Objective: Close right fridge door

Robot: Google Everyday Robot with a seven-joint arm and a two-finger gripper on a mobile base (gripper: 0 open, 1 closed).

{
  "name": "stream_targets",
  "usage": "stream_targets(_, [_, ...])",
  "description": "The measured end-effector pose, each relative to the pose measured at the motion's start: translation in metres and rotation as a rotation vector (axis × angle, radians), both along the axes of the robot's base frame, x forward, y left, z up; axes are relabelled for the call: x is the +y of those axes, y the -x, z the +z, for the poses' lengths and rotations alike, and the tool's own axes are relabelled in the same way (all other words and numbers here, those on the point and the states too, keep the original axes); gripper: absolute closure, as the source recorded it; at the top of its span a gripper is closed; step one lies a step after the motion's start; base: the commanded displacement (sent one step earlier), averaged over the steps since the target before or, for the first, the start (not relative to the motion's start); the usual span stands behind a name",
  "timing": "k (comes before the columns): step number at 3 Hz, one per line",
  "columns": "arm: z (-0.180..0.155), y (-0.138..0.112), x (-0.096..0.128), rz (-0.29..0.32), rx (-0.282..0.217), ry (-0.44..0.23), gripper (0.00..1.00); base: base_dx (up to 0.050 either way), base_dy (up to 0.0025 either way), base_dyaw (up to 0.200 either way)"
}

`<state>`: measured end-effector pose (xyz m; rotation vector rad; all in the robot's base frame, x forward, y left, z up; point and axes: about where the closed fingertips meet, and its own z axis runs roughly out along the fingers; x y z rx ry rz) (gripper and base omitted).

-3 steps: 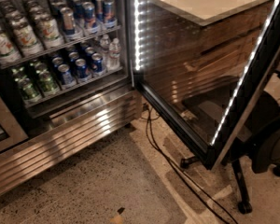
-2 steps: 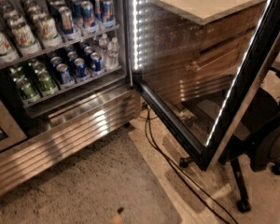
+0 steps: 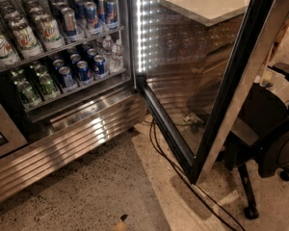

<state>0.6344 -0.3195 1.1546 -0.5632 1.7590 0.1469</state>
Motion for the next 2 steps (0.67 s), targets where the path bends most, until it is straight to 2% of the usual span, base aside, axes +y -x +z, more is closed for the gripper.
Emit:
stream_targets(1, [-0.0006, 0.0065, 0.0200, 0.061, 0.022, -0.025, 1.00, 0.000, 0.00000, 0.000])
stream_targets(2, [-0.0006, 0.0065, 0.0200, 0.061, 0.022, -0.025, 1.00, 0.000, 0.00000, 0.000])
